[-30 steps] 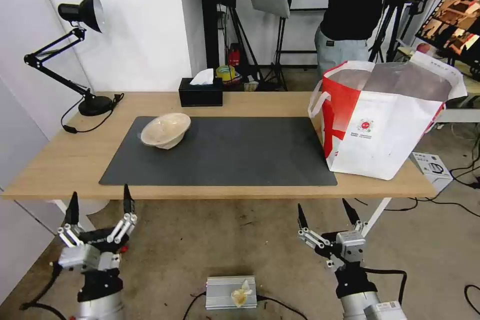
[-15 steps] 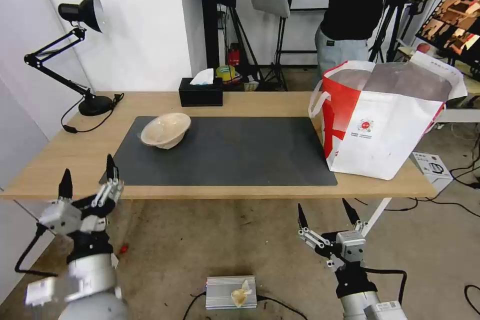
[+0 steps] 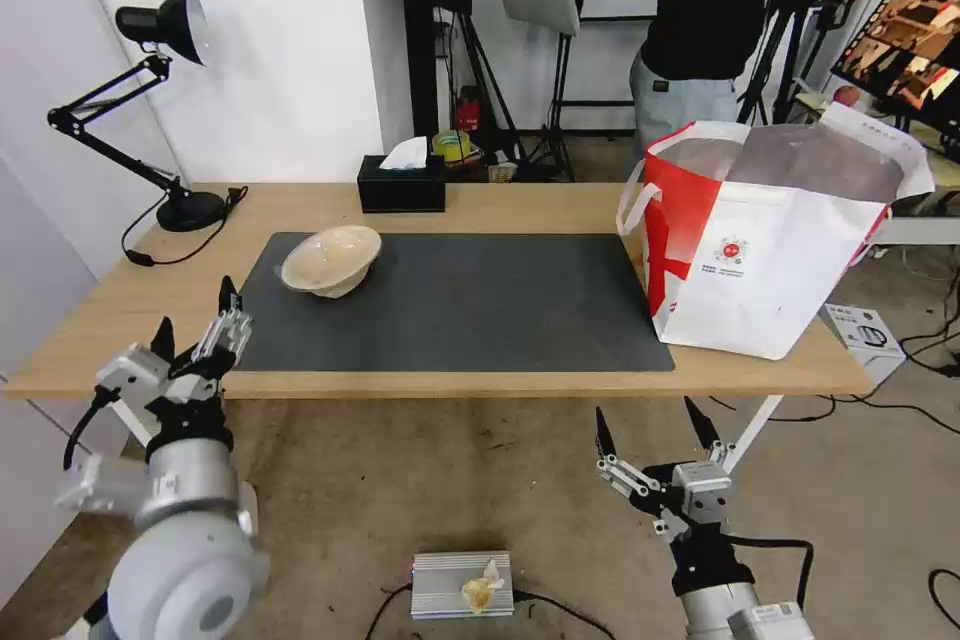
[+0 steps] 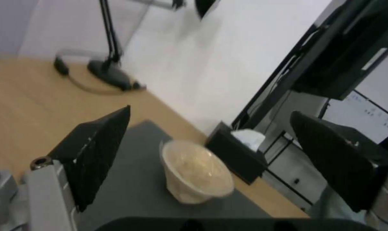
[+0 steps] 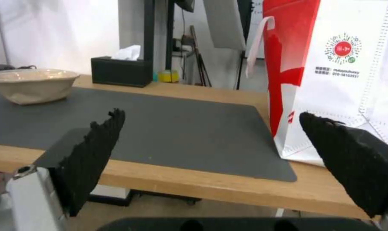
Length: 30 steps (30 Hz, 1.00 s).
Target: Pick up the trash from the table and place it into the takeout bag.
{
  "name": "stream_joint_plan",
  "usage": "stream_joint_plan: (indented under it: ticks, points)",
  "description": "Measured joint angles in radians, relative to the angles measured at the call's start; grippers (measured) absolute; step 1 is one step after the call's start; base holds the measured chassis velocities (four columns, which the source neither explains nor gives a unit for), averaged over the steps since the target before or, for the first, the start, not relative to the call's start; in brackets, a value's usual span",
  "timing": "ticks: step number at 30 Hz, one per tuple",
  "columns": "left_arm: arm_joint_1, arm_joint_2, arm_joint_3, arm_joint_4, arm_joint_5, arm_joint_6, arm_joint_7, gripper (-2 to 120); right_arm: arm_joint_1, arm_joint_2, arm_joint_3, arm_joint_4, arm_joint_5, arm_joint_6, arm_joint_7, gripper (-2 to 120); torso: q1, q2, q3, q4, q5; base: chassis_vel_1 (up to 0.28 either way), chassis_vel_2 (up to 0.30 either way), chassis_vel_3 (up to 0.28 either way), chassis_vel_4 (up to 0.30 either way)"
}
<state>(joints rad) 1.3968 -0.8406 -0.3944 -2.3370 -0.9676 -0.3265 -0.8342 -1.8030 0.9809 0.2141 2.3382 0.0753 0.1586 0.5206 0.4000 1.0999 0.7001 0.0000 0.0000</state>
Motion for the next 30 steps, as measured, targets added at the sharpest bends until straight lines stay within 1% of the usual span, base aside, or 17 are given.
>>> stream_joint_plan:
  ticks: [2, 3, 6, 7, 11, 12, 16, 22, 25, 26, 30]
  points:
    - [-0.062, -0.003, 0.013, 0.005, -0.091, 0.034, -0.035, 100, 0.0, 0.0, 0.0, 0.0, 0.0, 0.0, 0.0, 100, 0.0, 0.0, 0.0, 0.0, 0.0002, 0.0, 0.0, 0.0, 0.0]
    - [-0.062, -0.003, 0.013, 0.005, -0.091, 0.034, -0.035, 100, 0.0, 0.0, 0.0, 0.0, 0.0, 0.0, 0.0, 100, 0.0, 0.0, 0.0, 0.0, 0.0002, 0.0, 0.0, 0.0, 0.0]
    - [-0.161, -0.012, 0.03, 0.025, -0.209, 0.078, -0.071, 100, 0.0, 0.0, 0.0, 0.0, 0.0, 0.0, 0.0, 100, 0.0, 0.0, 0.0, 0.0, 0.0, 0.0, 0.0, 0.0, 0.0]
    - [-0.161, -0.012, 0.03, 0.025, -0.209, 0.078, -0.071, 100, 0.0, 0.0, 0.0, 0.0, 0.0, 0.0, 0.0, 100, 0.0, 0.0, 0.0, 0.0, 0.0, 0.0, 0.0, 0.0, 0.0]
    - [-0.26, -0.011, 0.05, 0.067, -0.311, 0.117, -0.103, 100, 0.0, 0.0, 0.0, 0.0, 0.0, 0.0, 0.0, 100, 0.0, 0.0, 0.0, 0.0, 0.0001, 0.0, 0.0, 0.0, 0.0]
    - [-0.26, -0.011, 0.05, 0.067, -0.311, 0.117, -0.103, 100, 0.0, 0.0, 0.0, 0.0, 0.0, 0.0, 0.0, 100, 0.0, 0.0, 0.0, 0.0, 0.0001, 0.0, 0.0, 0.0, 0.0]
    - [-0.338, -0.014, 0.076, 0.112, -0.378, 0.148, -0.145, 100, 0.0, 0.0, 0.0, 0.0, 0.0, 0.0, 0.0, 100, 0.0, 0.0, 0.0, 0.0, 0.0, 0.0, 0.0, 0.0, 0.0]
    - [-0.405, -0.022, 0.111, 0.155, -0.422, 0.161, -0.176, 100, 0.0, 0.0, 0.0, 0.0, 0.0, 0.0, 0.0, 100, 0.0, 0.0, 0.0, -0.0001, 0.0001, 0.0, 0.0, 0.0, 0.0]
    - [-0.445, -0.042, 0.124, 0.201, -0.468, 0.177, -0.213, 100, 0.0, 0.0, 0.0, 0.0, 0.0, 0.0, 0.0, 100, 0.0, 0.0, 0.0, 0.0, 0.0001, 0.0, 0.0, 0.0, 0.0]
    - [-0.445, -0.042, 0.124, 0.201, -0.468, 0.177, -0.213, 100, 0.0, 0.0, 0.0, 0.0, 0.0, 0.0, 0.0, 100, 0.0, 0.0, 0.0, 0.0, 0.0001, 0.0, 0.0, 0.0, 0.0]
    - [-0.479, -0.07, 0.151, 0.261, -0.482, 0.19, -0.232, 100, 0.0, 0.0, 0.0, 0.0, 0.0, 0.0, 0.0, 100, 0.0, 0.0, 0.0, 0.0001, 0.0, 0.0, 0.0, 0.0, 0.0]
